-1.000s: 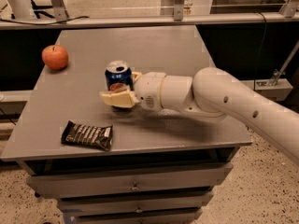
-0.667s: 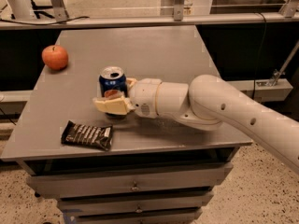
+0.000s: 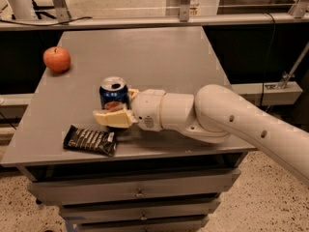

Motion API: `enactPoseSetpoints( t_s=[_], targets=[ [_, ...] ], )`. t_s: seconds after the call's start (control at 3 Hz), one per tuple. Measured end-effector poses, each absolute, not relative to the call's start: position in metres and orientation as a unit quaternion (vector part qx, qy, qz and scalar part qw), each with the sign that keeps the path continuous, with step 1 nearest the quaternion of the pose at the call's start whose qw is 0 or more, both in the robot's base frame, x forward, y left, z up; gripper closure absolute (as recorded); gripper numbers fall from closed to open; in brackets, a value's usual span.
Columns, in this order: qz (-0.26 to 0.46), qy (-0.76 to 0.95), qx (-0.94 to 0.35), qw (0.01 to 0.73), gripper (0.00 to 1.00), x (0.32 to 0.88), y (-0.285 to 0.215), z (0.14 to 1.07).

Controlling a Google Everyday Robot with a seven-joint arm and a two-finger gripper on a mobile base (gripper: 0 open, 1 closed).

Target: Move pepsi can near rxbar chocolate

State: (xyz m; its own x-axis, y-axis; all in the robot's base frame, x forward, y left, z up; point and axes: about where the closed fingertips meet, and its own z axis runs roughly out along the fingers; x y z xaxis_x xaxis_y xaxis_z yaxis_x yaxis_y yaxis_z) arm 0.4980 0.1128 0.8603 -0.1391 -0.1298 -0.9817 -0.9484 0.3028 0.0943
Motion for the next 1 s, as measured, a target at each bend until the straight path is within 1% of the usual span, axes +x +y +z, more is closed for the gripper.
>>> enactPoseSetpoints(
  t_s=[1.0],
  targets=[
    [0.411,0.637,-0.427,0.494,0.13,0.4938,0.1128,0.8587]
  ],
)
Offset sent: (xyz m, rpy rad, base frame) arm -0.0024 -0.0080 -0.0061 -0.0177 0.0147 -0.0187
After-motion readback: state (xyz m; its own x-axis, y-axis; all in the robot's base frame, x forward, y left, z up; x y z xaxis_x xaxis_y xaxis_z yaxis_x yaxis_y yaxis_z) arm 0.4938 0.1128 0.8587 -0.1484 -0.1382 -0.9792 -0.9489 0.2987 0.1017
